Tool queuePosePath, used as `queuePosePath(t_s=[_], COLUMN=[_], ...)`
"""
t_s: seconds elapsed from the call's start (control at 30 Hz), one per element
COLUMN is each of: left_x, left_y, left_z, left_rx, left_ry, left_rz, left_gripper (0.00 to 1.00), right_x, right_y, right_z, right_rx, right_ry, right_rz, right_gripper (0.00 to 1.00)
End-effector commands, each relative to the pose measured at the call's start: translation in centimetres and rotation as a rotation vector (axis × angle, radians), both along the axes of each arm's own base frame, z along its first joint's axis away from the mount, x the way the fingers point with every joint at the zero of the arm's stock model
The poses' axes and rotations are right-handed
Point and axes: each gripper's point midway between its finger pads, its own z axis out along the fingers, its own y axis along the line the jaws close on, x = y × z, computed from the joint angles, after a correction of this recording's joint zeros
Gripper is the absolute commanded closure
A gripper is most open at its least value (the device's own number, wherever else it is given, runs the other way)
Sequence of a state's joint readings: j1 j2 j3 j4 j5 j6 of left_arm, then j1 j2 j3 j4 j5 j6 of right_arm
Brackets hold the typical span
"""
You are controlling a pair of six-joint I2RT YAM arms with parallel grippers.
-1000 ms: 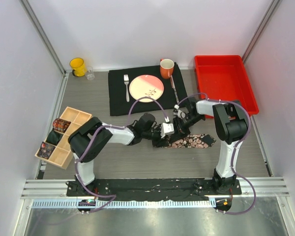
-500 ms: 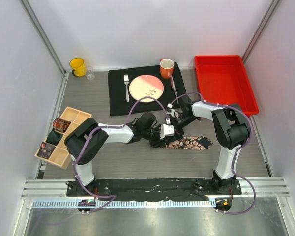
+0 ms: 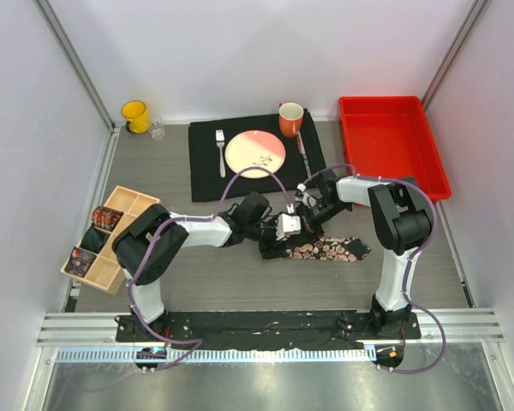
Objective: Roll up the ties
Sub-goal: Roll the tie at the center of the board.
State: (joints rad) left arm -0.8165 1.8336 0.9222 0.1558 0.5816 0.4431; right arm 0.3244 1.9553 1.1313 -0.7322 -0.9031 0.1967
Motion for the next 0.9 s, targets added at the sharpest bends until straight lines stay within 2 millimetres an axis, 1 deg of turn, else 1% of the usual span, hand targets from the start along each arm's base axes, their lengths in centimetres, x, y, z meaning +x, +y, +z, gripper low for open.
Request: queuePosePath(t_s=[0.0, 0.03, 0.13, 0.2, 0.23, 0.37, 0.53, 0.57, 0.63, 0.67, 0.7, 0.73, 0.77, 0.83, 0.87], left_x=[0.4, 0.6, 1.0, 1.3, 1.1, 1.0, 1.3, 1.6, 2.1, 1.7, 1.6, 1.5, 0.8, 0.7, 0.3], left_y=[0.9, 0.6, -0.6, -1.2, -1.6, -2.8, -4.3, -4.3, -4.4, -3.6, -3.5, -3.1, -2.4, -2.0, -1.5], left_z=[-0.2, 0.3, 1.9, 2.2, 2.5, 2.5, 3.0, 2.9, 3.7, 3.2, 3.4, 4.2, 3.8, 4.1, 3.6], left_rx=[-0.021, -0.042, -0.119, -0.149, -0.164, -0.186, -0.214, -0.2, -0.187, -0.139, -0.132, -0.13, -0.094, -0.069, -0.035], left_ry=[0.093, 0.085, 0.071, 0.068, 0.076, 0.065, -0.002, -0.018, -0.033, -0.011, -0.06, -0.081, -0.067, -0.109, -0.091], left_rz=[0.054, 0.052, 0.043, 0.039, 0.023, -0.005, -0.049, -0.053, -0.05, -0.057, -0.096, -0.102, -0.118, -0.163, -0.176], left_gripper=[0.32, 0.29, 0.23, 0.19, 0.18, 0.17, 0.16, 0.16, 0.16, 0.15, 0.14, 0.13, 0.12, 0.11, 0.1], right_x=[0.0, -0.1, -0.1, -0.1, -0.2, -0.6, -0.2, -0.1, -0.4, -0.3, -0.3, -0.4, -0.3, -0.8, -0.7], right_y=[-5.1, -5.5, -6.7, -7.4, -7.8, -8.5, -8.8, -8.8, -8.8, -8.9, -8.8, -8.9, -8.8, -8.6, -8.5], right_z=[-6.5, -6.7, -7.4, -7.7, -7.8, -7.9, -8.2, -8.2, -8.1, -8.0, -7.9, -7.7, -7.6, -7.3, -7.1], right_rx=[-0.227, -0.231, -0.266, -0.288, -0.311, -0.341, -0.355, -0.35, -0.354, -0.338, -0.331, -0.326, -0.313, -0.288, -0.275], right_ry=[-0.009, 0.004, 0.005, 0.006, 0.006, 0.006, 0.0, -0.006, 0.018, -0.001, -0.003, -0.002, -0.012, 0.013, 0.013], right_rz=[-0.003, -0.004, 0.0, 0.0, 0.006, 0.024, 0.036, 0.048, 0.058, 0.089, 0.096, 0.104, 0.117, 0.134, 0.141], right_gripper=[0.99, 0.99, 0.99, 0.99, 0.99, 0.99, 0.99, 0.99, 0.99, 0.99, 0.99, 0.99, 0.99, 0.99, 0.99])
